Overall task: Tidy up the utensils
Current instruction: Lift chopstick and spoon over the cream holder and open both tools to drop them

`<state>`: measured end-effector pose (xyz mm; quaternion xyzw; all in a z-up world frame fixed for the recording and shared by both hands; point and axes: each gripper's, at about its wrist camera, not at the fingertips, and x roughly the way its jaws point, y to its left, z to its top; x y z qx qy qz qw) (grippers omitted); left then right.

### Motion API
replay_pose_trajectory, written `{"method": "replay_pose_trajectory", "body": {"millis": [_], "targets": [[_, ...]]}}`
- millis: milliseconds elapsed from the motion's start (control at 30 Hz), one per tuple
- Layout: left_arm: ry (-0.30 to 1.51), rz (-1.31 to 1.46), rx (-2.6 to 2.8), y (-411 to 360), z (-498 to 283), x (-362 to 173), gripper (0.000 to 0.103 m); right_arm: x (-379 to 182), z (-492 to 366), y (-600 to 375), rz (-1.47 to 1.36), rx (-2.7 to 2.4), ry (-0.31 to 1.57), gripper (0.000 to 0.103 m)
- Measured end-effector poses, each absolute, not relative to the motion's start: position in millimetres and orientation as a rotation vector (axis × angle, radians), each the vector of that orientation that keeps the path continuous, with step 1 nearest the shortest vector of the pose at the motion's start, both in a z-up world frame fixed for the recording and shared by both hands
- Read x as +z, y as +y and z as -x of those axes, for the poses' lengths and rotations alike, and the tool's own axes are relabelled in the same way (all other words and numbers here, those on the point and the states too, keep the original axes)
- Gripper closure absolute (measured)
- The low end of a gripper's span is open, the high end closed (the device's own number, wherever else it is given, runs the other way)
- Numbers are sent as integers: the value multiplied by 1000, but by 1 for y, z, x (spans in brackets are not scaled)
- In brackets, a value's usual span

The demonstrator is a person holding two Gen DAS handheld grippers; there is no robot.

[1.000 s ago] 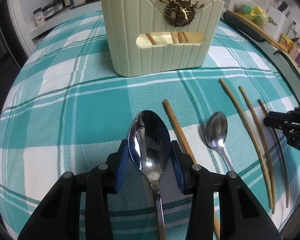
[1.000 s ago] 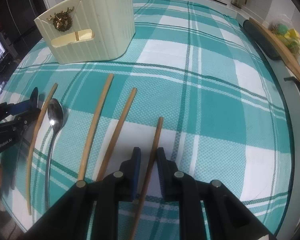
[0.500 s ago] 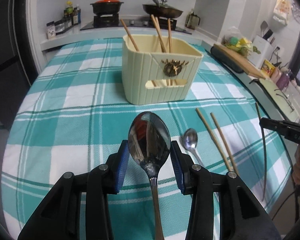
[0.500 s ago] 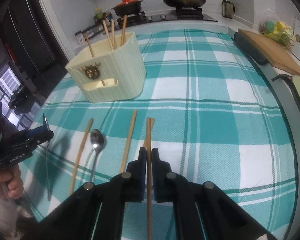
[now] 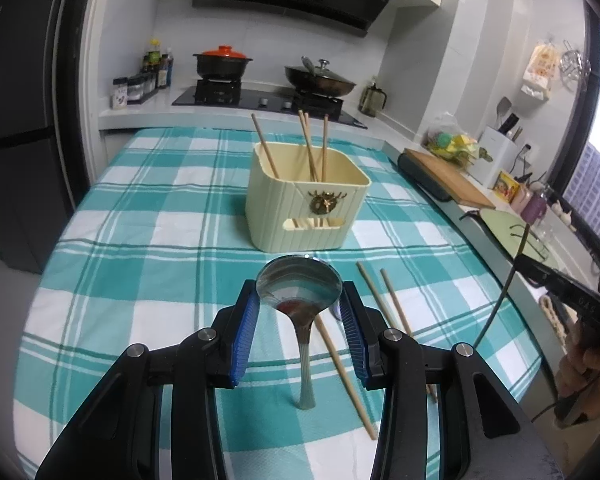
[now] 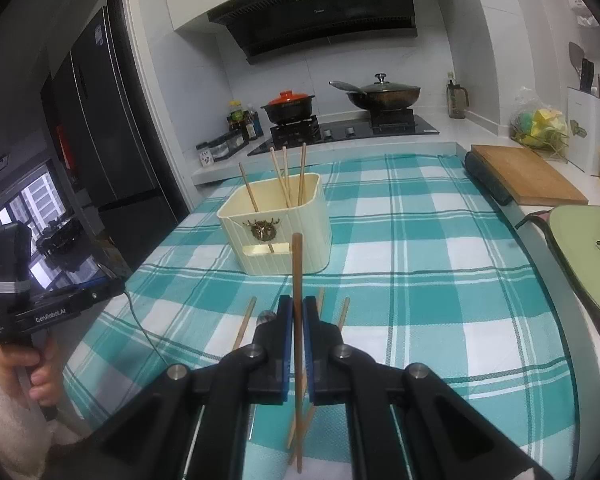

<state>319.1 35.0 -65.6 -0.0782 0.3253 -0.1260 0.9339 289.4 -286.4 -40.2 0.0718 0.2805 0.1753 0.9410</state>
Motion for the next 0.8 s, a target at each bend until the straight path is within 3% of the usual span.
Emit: {"method": "replay_pose_trajectory", "body": {"millis": [800], "targets": [[576, 181, -295, 54, -338, 10, 62, 23, -301, -272, -98, 338, 402, 98]]}}
